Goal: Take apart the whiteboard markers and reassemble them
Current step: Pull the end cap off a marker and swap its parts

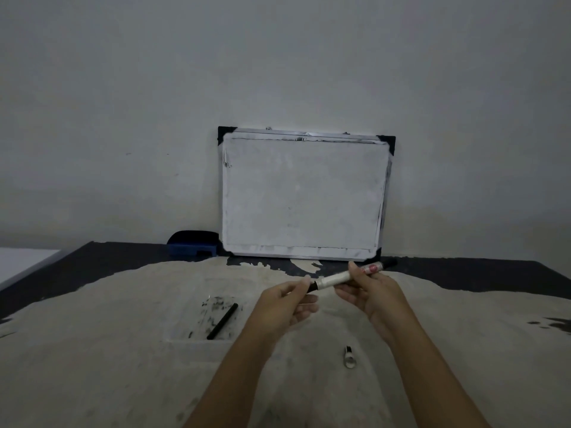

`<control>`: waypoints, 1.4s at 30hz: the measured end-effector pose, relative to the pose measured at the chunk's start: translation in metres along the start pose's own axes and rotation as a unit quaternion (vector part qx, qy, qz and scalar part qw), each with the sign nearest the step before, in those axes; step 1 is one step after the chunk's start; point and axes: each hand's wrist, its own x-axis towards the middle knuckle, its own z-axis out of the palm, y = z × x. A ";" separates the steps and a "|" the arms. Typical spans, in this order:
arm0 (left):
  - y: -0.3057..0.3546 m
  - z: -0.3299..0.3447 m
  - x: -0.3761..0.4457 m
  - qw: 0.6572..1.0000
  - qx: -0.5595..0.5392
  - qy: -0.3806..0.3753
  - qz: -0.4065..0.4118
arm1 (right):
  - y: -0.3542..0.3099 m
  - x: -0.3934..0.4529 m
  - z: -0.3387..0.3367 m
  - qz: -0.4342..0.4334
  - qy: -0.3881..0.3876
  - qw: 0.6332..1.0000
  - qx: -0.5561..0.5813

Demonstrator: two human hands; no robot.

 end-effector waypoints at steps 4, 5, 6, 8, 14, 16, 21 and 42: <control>0.001 0.002 -0.001 0.999 -0.014 0.017 0.026 | 0.003 -0.004 0.009 0.016 -0.040 0.999 -0.003; 0.001 0.000 -0.002 0.999 -0.016 0.025 0.032 | 0.003 -0.004 0.010 0.021 -0.044 0.999 -0.005; 0.003 -0.001 -0.002 0.999 -0.013 0.032 0.035 | 0.004 -0.004 0.012 0.026 -0.042 0.999 -0.009; 0.005 -0.005 -0.002 0.998 -0.007 0.043 0.040 | 0.006 -0.003 0.015 0.017 0.004 0.998 -0.068; 0.011 -0.012 -0.001 0.996 -0.016 0.072 0.048 | 0.018 -0.004 0.012 -0.338 0.088 0.780 -0.520; 0.014 -0.013 -0.002 0.997 -0.016 0.064 0.050 | 0.023 -0.002 0.012 -0.379 0.024 0.698 -0.607; 0.031 -0.022 -0.009 0.996 0.058 0.012 0.064 | 0.023 -0.006 0.018 -0.461 0.028 0.646 -0.607; 0.030 -0.094 0.006 0.803 0.561 0.200 0.018 | 0.011 -0.006 0.010 -0.339 0.036 0.699 -0.629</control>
